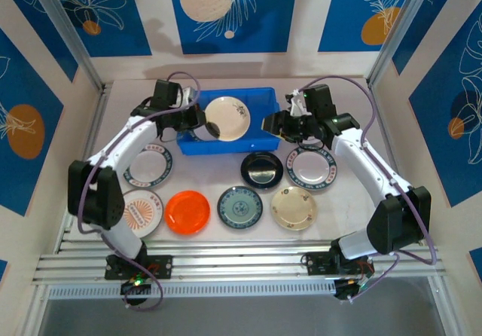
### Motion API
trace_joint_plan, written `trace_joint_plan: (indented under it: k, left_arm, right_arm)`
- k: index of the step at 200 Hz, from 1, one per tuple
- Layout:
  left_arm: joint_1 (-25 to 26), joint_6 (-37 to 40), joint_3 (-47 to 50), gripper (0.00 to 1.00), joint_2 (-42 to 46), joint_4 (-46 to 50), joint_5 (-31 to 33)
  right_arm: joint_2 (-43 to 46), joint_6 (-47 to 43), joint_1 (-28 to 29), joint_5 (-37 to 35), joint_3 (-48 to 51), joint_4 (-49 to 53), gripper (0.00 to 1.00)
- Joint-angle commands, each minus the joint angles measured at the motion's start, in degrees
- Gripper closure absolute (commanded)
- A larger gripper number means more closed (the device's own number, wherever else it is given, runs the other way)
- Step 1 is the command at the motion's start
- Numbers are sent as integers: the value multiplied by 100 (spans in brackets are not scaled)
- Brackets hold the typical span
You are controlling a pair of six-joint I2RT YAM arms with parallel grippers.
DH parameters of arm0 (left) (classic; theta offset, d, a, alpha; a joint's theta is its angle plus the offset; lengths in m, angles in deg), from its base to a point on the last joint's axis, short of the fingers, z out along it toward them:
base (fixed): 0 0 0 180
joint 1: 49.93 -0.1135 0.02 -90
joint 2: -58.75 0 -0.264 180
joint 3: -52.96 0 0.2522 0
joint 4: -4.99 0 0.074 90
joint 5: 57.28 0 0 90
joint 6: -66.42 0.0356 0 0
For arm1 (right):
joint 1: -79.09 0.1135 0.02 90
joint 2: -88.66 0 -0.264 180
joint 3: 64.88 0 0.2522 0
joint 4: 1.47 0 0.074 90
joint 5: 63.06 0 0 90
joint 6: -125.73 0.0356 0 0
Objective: Place the plates into the plastic bin on the countertop
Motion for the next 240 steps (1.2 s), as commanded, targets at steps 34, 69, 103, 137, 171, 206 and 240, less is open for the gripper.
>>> trace_joint_plan:
  k: [34,69,103,137,171,206,240]
  left_arm:
    - [75,-567,-1051,100,-1355,-984,-152]
    - [243,-628,-2005,100,-2262,-700,-142]
    - [393,-687,-2667,100,-2894,-442,-31]
    - [494,-757,-2948,100,-3282,-246,140]
    - [566,-668,-3114,100,-3517,-31,301]
    - [623,-572,-3233,100,-3665,94,340]
    - [645,-606,-3307,100,-3825,173,287]
  right_arm:
    - [-420,108,-254,-52,-618,-111,51]
    - [-703,185,-653,-105,-892,-204,51]
    - [-781,231,-843,-62,-973,-261,51]
    - [-724,205,-885,-115,-924,-189,51]
    - [-687,262,-1004,-134,-794,-188,51]
    - [-680,274,-1048,-129,-663,-231,51]
    - [-721,283,-1053,-134,-539,-265,51]
